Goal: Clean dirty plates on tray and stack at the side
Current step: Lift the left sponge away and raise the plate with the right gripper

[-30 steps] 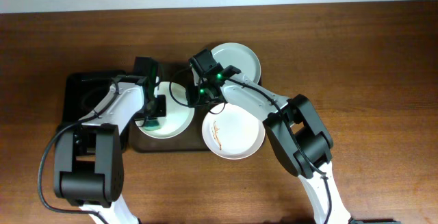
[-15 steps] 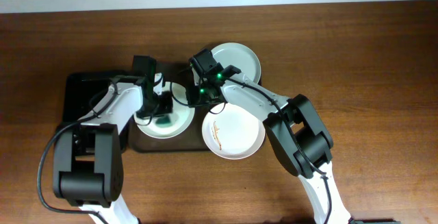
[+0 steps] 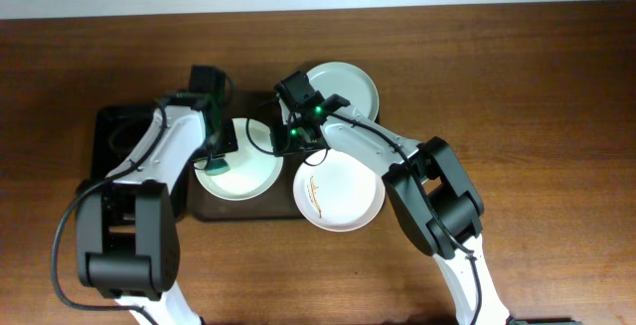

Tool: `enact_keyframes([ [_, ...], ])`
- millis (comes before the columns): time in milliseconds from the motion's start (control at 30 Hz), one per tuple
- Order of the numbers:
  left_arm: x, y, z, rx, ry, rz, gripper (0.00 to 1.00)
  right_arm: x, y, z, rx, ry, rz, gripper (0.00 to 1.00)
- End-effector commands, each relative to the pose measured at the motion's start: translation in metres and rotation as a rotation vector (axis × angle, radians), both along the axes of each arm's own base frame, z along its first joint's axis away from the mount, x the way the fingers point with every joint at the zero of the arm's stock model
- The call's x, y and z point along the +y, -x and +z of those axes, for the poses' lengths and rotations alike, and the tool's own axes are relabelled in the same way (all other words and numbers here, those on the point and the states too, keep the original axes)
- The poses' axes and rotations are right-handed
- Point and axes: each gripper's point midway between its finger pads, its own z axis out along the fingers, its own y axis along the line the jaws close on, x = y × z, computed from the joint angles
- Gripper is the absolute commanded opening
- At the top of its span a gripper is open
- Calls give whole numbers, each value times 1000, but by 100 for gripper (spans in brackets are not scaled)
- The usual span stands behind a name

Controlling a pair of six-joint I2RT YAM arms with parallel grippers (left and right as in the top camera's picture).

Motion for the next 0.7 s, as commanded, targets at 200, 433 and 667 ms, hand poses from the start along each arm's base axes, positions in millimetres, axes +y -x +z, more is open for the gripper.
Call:
enact_keyframes([
  [200,3,-28,148,-249,60,13,1,-19,-10,45,-109,69,-14,4],
  [433,30,-20,144,-211,106,31,1,-62,-15,141,-367,243,-71,4],
  [667,32,-12,139,-171,139,4,1,-75,11,168,-553,549,-91,4],
])
